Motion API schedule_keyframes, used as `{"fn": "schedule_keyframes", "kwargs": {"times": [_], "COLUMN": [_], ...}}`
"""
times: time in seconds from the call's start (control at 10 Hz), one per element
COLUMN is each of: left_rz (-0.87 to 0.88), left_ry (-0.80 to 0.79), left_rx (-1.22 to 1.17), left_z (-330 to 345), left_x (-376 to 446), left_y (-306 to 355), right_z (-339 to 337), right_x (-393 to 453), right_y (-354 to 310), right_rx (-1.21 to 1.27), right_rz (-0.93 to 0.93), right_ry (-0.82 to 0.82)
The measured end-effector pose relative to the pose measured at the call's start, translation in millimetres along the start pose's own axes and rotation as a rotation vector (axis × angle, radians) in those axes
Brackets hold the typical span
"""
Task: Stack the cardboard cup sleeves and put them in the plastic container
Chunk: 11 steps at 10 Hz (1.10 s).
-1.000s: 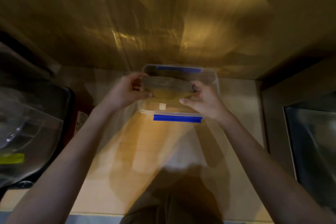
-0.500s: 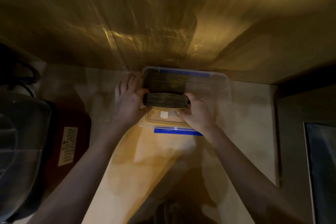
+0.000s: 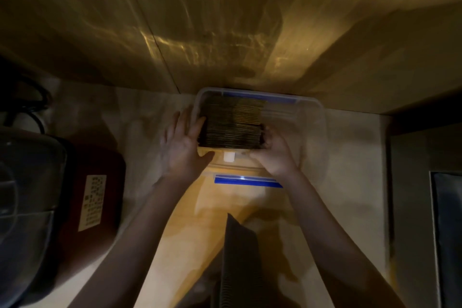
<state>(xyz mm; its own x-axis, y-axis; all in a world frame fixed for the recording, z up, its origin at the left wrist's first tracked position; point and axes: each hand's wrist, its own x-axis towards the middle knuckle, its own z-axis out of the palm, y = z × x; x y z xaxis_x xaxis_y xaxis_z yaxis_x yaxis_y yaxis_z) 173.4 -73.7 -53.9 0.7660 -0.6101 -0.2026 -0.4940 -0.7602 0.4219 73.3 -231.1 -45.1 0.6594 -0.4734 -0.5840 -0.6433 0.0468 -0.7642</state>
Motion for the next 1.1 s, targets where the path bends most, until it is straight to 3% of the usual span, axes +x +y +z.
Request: {"fn": "schedule_keyframes", "kwargs": {"times": [0.2,0.4,0.6,0.8,0.9,1.1], "left_rz": [-0.054,-0.075,-0.078,-0.111,-0.146,-0.077], "left_ry": [0.004,0.057,0.073,0.007,-0.1,-0.069], "left_rx": [-0.245,-0.263,-0.248,-0.249,-0.223,-0.145], "left_z": [11,18,19,12,5,-35], "left_x": [-2,-2,-1,-1,2,8], "left_y": [7,8,9,10,9,29], "right_z": [12,26,21,9,1,-40], "right_x": [4,0,5,0,-12,-40], "right_y": [-8,-18,-13,-19,-25,-50], "right_rx": [0.726,0.728,0.705,0.713,0.717,1.037], "right_rz": [0.36,0.331,0.337,0.287,0.27,0.207], "right_ry": [0.323,0.104,0.047,0.102,0.124,0.067]}}
